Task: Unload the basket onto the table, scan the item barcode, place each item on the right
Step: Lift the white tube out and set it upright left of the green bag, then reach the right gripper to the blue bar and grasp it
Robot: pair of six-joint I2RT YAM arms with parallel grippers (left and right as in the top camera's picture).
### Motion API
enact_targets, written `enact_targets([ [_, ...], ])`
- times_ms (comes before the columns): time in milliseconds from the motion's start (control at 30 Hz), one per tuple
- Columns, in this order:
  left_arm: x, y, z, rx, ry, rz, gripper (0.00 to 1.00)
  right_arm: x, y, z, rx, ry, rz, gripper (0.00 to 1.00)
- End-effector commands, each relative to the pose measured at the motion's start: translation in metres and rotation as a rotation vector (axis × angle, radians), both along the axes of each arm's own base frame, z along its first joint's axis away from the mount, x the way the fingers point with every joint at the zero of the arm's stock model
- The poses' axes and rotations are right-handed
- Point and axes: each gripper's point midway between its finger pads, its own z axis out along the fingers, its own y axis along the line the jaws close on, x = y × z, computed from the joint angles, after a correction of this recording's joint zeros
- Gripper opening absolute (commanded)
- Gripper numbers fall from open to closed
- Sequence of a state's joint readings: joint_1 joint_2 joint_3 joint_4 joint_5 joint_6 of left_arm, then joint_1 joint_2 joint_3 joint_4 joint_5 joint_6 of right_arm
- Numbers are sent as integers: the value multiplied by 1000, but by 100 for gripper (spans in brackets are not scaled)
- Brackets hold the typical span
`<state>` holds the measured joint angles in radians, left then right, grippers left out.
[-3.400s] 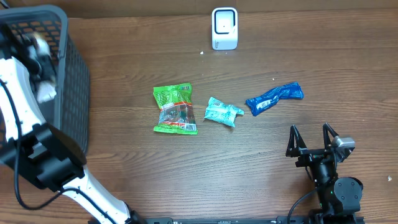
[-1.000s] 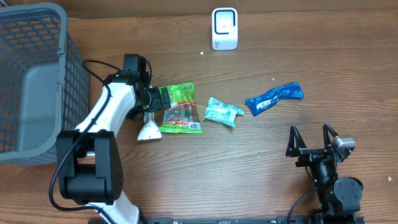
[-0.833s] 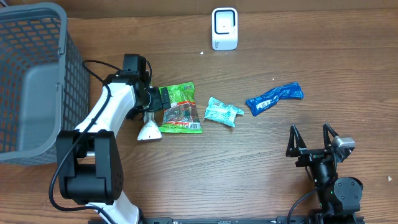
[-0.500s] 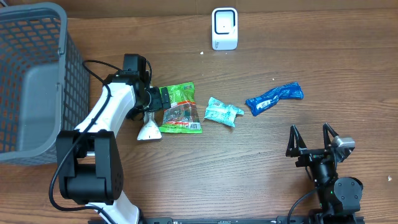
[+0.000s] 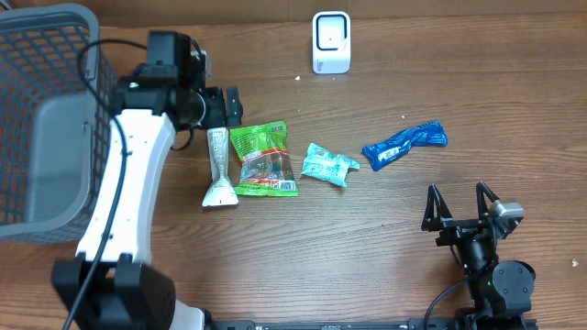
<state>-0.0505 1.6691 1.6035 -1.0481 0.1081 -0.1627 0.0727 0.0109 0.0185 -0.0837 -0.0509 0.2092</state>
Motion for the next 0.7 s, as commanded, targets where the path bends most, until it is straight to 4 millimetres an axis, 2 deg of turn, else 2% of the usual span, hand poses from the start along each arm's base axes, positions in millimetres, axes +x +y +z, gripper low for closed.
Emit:
enact_targets([
  [0, -11, -22, 63, -59, -146, -156, 100, 0, 0, -3, 0, 1, -3, 100],
  [67, -20, -22, 83, -60, -195, -158, 100, 0, 0, -2, 0, -3, -3, 100],
  [167, -25, -21, 94, -59, -225, -160, 100, 0, 0, 4, 3, -26, -2, 100],
  [367, -24, -21, 90, -56, -215, -157, 100, -5, 18, 24, 158, -68, 109, 100],
  [467, -24, -21, 86, -56, -203, -157, 100, -10, 27, 44, 183, -76, 170, 100],
  [500, -24, -21, 86, -56, -204, -157, 100, -10, 27, 55, 183, -60, 169, 100],
  [633, -24, -21, 86, -56, -204, -157, 100, -2, 28, 71, 183, 59, 157, 100],
  [667, -24, -21, 86, -56, -204, -157, 100, 8, 29, 78, 183, 140, 150, 100],
])
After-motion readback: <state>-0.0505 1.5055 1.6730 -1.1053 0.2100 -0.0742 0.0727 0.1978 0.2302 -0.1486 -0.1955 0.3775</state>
